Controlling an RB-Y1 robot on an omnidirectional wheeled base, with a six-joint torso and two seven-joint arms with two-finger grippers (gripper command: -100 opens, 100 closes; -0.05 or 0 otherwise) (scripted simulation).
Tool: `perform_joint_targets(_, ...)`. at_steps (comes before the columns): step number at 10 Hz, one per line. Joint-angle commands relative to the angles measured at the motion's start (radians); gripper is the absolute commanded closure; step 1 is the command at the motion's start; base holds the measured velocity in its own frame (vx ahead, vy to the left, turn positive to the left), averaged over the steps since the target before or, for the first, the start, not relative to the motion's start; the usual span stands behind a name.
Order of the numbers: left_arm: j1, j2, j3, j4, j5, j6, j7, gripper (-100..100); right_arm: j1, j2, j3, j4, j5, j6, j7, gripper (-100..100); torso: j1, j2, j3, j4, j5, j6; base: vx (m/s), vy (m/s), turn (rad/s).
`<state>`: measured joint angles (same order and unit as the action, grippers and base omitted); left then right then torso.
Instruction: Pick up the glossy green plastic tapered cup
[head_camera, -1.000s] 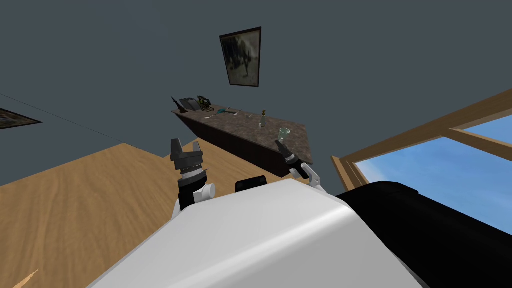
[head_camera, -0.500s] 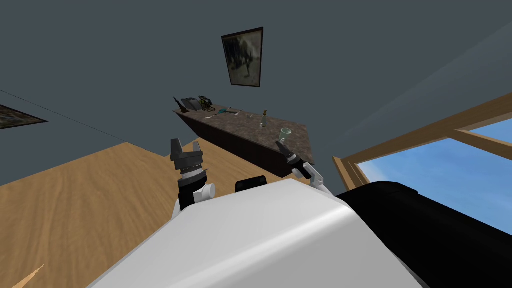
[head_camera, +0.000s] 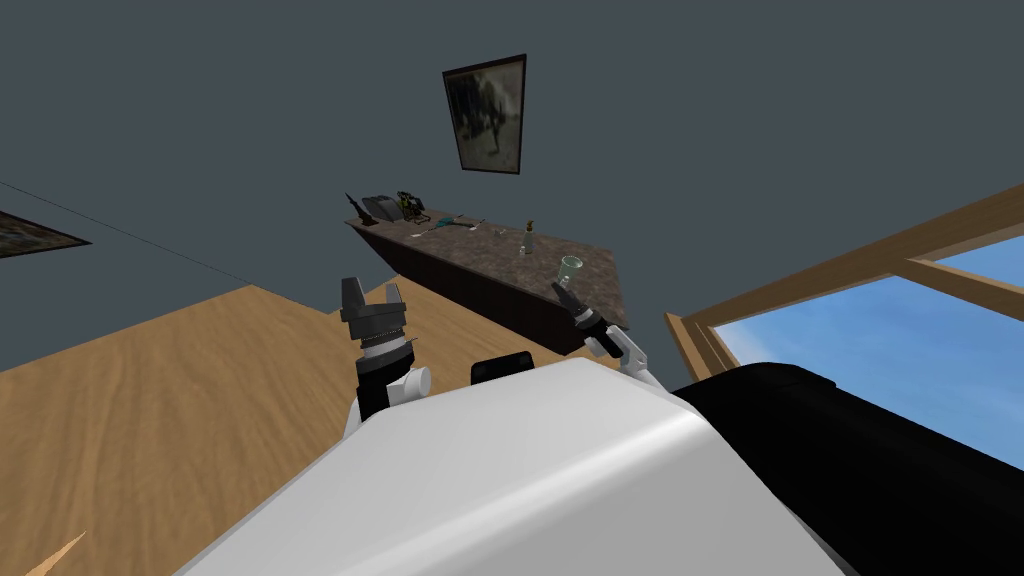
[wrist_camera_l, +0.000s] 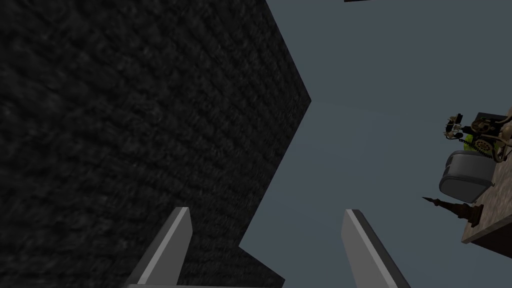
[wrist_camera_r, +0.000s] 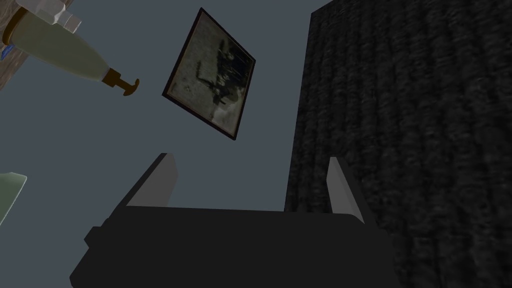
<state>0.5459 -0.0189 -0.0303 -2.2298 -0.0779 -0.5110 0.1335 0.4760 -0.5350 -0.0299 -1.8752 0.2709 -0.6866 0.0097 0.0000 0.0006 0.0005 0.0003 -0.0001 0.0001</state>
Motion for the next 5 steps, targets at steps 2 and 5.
perform_joint_targets(2,0.0,0.0,0.0,0.0,0.0,0.0,0.0,0,0.005,-0.024,-0.03,0.016,0.032,-0.005,0.001,-100,0.0,0.0,0.0,0.0,0.0,0.0,-0.003,-0.005,-0.019)
perform_joint_targets(5,0.0,0.0,0.0,0.0,0.0,0.0,0.0,0,0.015,-0.067,-0.077,0.04,0.085,-0.013,0.003,-100,-0.002,0.001,0.0,0.0,0.0,0.0,-0.008,-0.022,-0.04)
